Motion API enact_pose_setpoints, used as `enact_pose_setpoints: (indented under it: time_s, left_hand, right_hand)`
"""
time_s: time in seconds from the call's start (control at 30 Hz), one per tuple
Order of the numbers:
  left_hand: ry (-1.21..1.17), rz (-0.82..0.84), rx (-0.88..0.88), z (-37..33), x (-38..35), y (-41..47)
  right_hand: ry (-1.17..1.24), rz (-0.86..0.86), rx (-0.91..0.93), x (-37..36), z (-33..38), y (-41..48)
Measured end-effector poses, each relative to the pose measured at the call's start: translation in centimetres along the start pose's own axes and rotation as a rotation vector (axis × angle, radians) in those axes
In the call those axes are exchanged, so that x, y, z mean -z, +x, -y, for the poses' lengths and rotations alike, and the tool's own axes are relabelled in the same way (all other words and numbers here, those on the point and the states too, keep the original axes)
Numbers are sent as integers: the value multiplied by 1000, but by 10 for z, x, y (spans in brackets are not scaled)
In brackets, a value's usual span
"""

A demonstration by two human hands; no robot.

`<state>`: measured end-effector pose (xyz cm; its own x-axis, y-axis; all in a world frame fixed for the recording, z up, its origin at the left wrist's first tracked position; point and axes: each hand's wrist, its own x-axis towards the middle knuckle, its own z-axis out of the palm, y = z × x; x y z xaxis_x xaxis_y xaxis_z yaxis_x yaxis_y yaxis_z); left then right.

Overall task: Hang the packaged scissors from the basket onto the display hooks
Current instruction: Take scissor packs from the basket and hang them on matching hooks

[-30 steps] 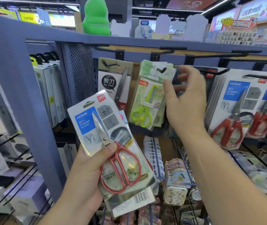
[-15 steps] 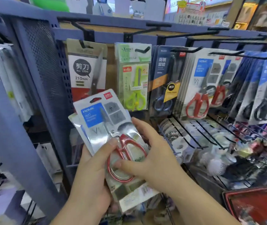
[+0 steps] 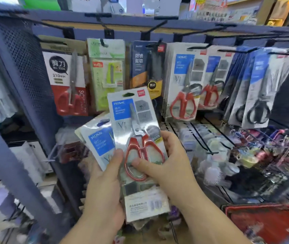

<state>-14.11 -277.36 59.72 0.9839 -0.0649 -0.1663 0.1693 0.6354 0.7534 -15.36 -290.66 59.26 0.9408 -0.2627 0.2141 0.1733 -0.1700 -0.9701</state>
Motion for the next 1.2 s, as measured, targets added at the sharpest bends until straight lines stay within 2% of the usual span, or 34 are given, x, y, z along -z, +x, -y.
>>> enact_pose_setpoints:
  time_s: [0.1, 0.4, 0.67, 0.87, 1.03, 1.2]
  left_hand:
    - [16, -2, -20, 25, -21, -16]
    - [21, -154, -22, 89, -64, -45]
    - [159, -209, -129, 104, -80, -41]
    - [148, -231, -143, 99, -78, -30]
    - [113, -183, -121, 100, -90, -28]
    - [81, -92, -69, 106, -94, -29]
  right_hand:
    - [30, 8, 8, 31, -8, -7]
    - [134, 43, -3, 110, -24, -21]
    - [322, 85, -83, 139, -33, -12]
    - [422, 42, -43, 159, -33, 5]
    - [381, 44, -11, 149, -31, 16]
    - [383, -47, 30, 136, -29, 24]
